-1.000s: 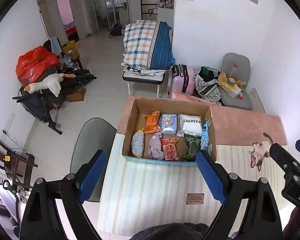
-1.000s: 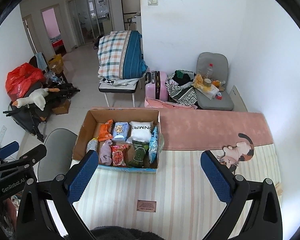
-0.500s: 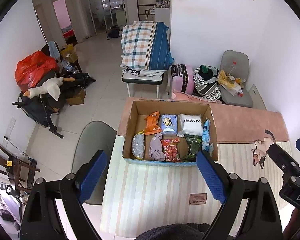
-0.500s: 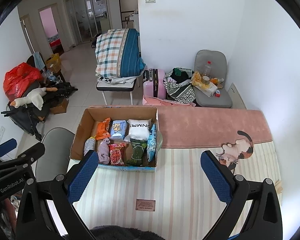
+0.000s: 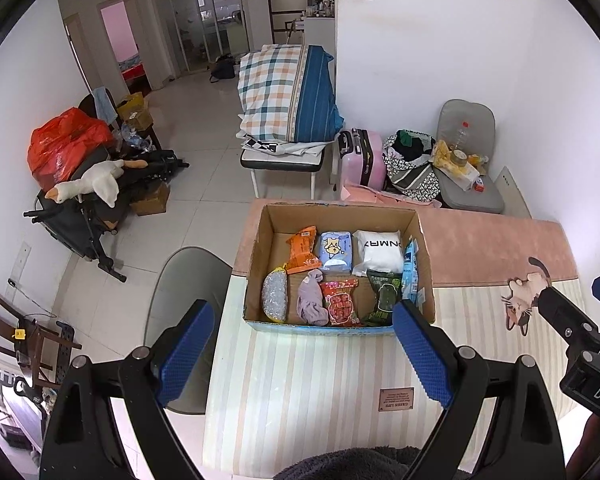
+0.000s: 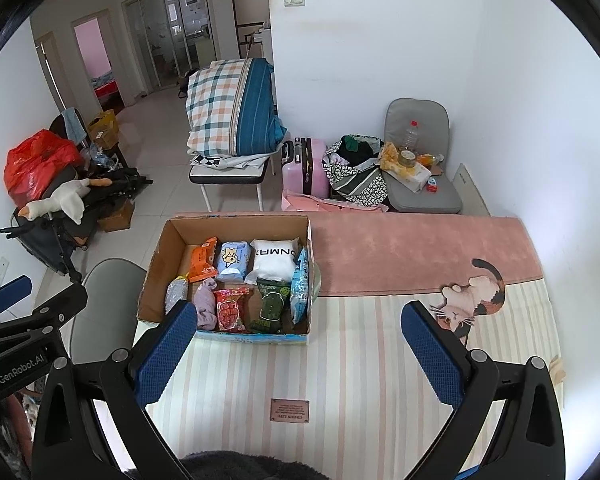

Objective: Organize soft objects

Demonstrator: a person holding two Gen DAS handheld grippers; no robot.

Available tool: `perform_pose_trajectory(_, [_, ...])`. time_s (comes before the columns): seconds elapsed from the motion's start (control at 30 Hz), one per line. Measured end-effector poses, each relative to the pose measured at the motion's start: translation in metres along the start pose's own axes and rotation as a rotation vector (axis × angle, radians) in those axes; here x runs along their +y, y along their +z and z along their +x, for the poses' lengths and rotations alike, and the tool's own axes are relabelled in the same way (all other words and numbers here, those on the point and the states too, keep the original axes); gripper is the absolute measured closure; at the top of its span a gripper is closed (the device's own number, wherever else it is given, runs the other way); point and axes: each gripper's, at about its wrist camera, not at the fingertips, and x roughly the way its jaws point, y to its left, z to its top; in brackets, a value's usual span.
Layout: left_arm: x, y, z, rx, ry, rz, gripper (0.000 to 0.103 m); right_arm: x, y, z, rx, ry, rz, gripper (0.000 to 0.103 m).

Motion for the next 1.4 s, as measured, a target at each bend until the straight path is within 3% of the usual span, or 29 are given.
perform_pose_trajectory(1.4, [0.006, 0.011, 0.002, -0.015, -0.015, 0.024, 0.011, 0.003, 0.007, -0.010, -0.016, -0.006, 0.016, 0.000])
